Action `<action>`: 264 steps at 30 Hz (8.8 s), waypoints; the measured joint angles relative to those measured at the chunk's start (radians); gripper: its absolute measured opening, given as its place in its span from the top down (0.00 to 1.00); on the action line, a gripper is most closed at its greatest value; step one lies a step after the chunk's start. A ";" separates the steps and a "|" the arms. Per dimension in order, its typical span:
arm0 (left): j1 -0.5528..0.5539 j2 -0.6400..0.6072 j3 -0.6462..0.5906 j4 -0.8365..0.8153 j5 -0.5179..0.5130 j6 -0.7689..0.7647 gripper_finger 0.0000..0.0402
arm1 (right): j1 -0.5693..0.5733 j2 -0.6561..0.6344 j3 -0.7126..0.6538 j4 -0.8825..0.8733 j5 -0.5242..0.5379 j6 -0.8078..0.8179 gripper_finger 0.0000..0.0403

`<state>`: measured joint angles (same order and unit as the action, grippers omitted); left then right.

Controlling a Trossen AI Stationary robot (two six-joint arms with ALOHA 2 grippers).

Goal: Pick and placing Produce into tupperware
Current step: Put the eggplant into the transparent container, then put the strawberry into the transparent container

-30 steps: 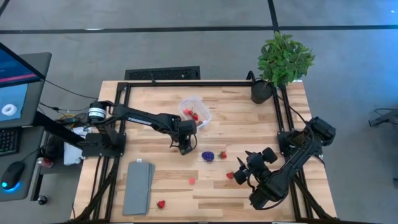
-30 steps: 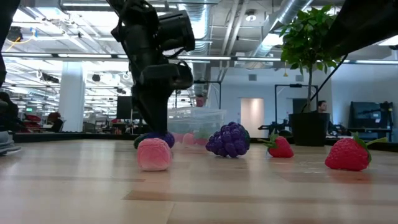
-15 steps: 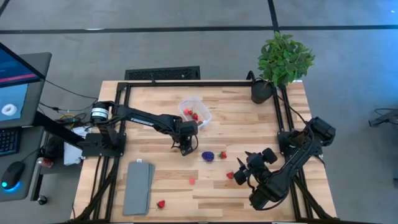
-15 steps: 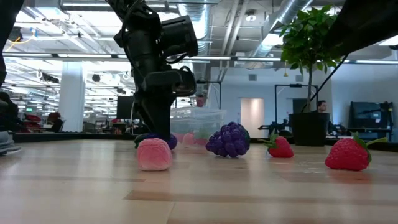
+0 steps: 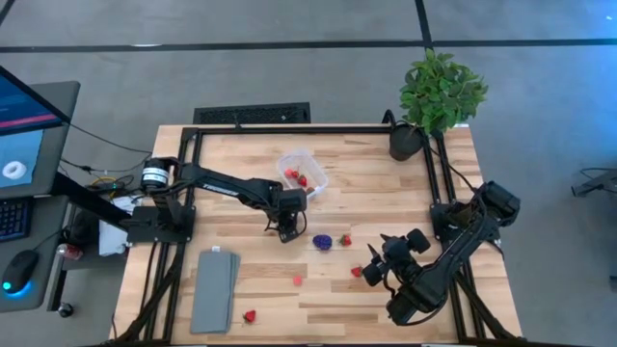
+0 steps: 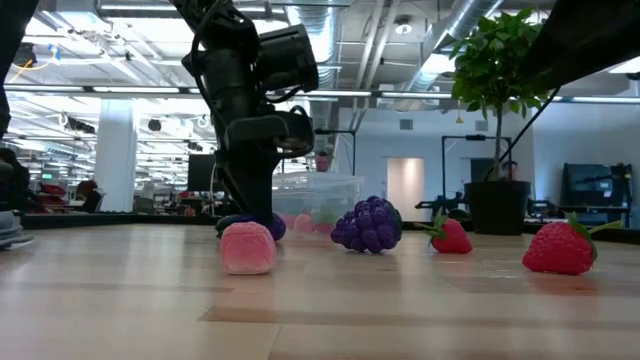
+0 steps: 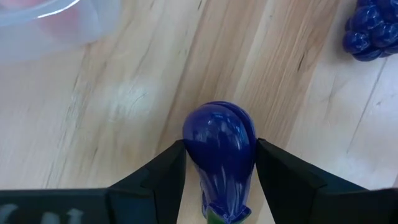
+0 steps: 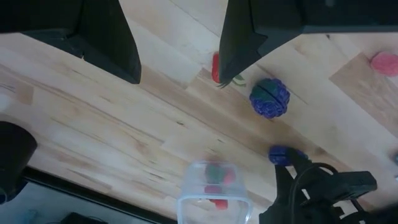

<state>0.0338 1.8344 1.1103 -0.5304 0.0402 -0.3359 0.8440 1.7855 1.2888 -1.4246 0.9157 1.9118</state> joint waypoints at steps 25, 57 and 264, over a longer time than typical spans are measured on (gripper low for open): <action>0.000 0.003 -0.002 -0.020 0.035 0.022 0.66 | 0.000 0.000 0.000 0.000 0.000 0.000 0.41; 0.000 -0.003 0.335 -0.264 0.046 0.168 0.65 | 0.000 0.000 0.000 -0.001 -0.001 0.000 0.41; -0.801 -0.157 -0.067 0.072 0.014 -0.133 0.43 | 0.114 -0.006 0.000 -0.009 0.028 -0.080 0.41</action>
<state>-0.7673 1.6778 1.0435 -0.4588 0.0541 -0.4687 0.9577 1.7798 1.2892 -1.4334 0.9436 1.8321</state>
